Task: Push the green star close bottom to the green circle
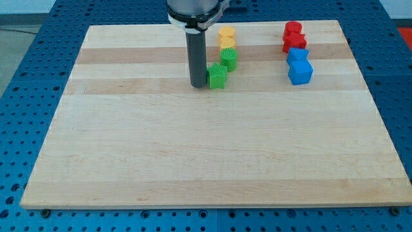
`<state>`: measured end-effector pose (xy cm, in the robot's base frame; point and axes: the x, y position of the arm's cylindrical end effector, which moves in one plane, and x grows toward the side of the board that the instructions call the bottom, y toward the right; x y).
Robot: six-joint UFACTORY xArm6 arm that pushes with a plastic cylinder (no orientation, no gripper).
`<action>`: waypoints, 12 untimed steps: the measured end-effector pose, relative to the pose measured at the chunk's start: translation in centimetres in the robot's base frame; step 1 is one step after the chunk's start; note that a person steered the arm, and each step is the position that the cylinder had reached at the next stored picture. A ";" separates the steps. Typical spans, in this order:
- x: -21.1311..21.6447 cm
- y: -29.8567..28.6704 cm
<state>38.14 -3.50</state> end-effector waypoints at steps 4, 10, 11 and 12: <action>-1.4 0.0; -1.5 2.3; -0.5 1.5; 0.7 2.4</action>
